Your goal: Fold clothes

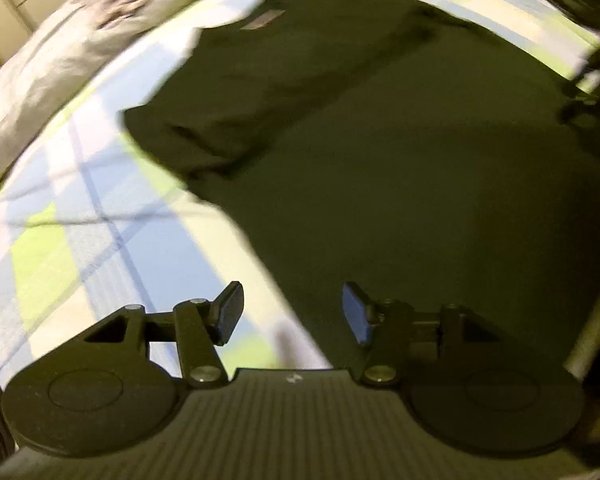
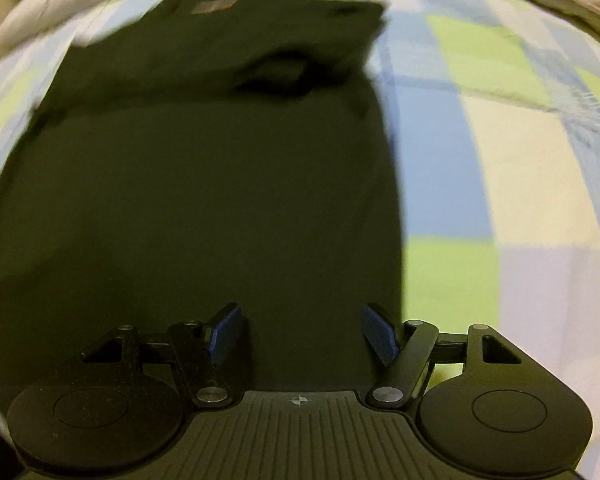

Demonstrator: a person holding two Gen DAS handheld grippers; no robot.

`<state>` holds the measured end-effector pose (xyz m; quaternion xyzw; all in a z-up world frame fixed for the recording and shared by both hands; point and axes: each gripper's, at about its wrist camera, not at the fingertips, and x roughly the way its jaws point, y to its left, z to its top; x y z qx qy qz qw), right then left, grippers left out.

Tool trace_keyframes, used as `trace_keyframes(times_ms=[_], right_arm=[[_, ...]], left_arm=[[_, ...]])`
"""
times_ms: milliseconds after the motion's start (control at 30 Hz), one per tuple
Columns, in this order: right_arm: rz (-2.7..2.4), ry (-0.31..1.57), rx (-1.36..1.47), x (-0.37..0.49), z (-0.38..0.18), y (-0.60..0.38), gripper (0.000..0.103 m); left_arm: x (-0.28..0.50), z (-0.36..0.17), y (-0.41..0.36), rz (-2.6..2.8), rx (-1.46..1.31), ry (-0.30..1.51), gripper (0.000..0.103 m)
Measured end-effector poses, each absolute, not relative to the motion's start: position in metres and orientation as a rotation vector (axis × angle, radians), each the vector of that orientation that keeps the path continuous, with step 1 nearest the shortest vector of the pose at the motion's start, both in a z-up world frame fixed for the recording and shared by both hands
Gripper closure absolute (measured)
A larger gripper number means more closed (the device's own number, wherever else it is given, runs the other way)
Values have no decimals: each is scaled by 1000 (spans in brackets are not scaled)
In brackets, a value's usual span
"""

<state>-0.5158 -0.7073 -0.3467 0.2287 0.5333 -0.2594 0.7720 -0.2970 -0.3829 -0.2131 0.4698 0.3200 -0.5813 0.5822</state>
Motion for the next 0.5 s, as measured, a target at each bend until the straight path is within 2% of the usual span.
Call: trace_keyframes(times_ms=[233, 500], right_arm=[[-598, 1197, 467, -539, -344, -655, 33], [-562, 1184, 340, -545, -325, -594, 33]], left_arm=[[-379, -237, -316, -1549, 1259, 698, 52], [-420, -265, -263, -1727, 1405, 435, 52]])
